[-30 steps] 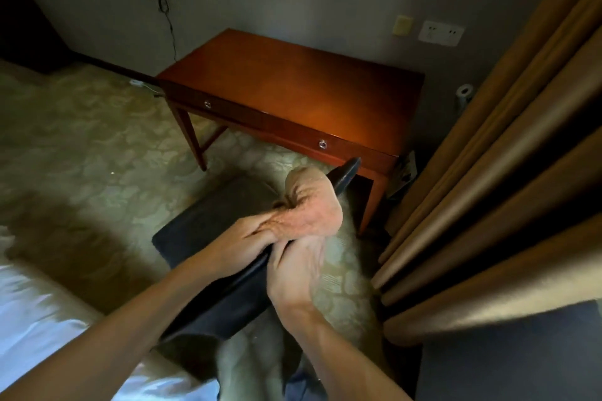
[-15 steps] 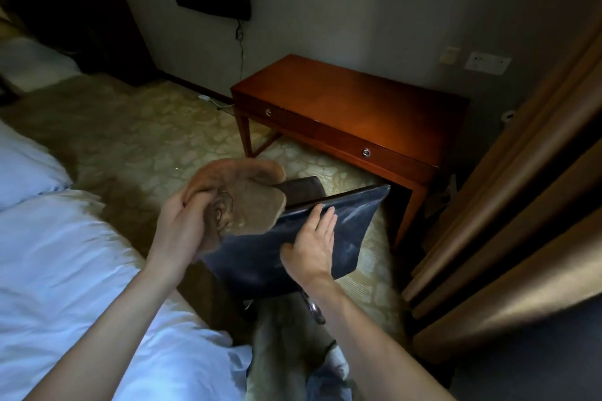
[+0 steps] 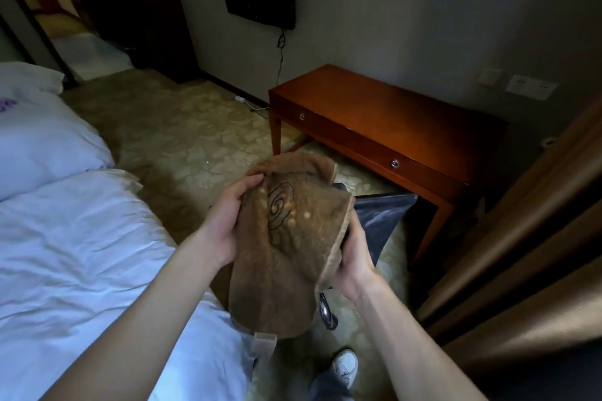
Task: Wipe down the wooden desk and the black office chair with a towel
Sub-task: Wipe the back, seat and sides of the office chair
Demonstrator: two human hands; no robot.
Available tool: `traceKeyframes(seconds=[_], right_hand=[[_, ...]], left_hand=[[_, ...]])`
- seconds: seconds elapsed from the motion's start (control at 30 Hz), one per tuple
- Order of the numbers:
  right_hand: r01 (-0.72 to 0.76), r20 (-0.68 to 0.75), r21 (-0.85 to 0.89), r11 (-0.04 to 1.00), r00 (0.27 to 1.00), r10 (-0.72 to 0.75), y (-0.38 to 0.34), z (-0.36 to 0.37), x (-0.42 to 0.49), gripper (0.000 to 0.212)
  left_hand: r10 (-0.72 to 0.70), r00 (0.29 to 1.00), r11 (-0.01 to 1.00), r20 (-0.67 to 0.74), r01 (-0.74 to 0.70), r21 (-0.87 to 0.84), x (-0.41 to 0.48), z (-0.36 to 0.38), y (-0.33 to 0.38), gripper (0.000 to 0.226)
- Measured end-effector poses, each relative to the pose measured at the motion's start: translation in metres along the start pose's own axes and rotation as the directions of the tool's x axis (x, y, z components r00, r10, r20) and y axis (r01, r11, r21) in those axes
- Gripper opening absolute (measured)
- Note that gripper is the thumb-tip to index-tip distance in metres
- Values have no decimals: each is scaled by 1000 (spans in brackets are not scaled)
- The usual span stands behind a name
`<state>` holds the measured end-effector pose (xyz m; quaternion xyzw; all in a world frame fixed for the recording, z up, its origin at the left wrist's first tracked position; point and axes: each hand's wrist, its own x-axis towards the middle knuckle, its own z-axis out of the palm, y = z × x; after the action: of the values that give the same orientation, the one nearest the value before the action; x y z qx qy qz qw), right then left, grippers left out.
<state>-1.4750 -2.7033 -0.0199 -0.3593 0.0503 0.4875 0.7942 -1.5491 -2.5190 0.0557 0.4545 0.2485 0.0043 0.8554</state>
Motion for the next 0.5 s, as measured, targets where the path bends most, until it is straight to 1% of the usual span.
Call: traceKeyframes(seconds=[0.07, 0.17, 0.27, 0.33, 0.4, 0.47, 0.5], right_hand=[[-47, 92, 100, 994, 995, 38, 4, -3, -6, 104], [-93, 175, 149, 984, 982, 66, 7, -5, -15, 119], [-135, 198, 144, 980, 974, 105, 8, -10, -22, 125], [-123, 189, 147, 982, 978, 94, 7, -14, -28, 123], [-72, 189, 155, 985, 981, 42, 4, -16, -37, 118], [-22, 193, 152, 988, 981, -7, -2, -18, -47, 115], [-16, 185, 144, 989, 983, -11, -5, -19, -52, 114]], left_hand=[[6, 1000, 999, 14, -5, -39, 1, 4, -8, 42], [-25, 998, 993, 54, 31, -113, 6, 11, -20, 42], [-31, 996, 985, 90, 45, -166, 10, 19, -31, 42], [-41, 994, 984, 98, 58, -169, 14, 24, -35, 42], [-56, 994, 993, 91, 65, -99, 19, 28, -35, 40], [-60, 996, 992, 62, 53, 113, 23, 33, -34, 38], [-53, 997, 968, 48, 39, 250, 25, 37, -34, 36]])
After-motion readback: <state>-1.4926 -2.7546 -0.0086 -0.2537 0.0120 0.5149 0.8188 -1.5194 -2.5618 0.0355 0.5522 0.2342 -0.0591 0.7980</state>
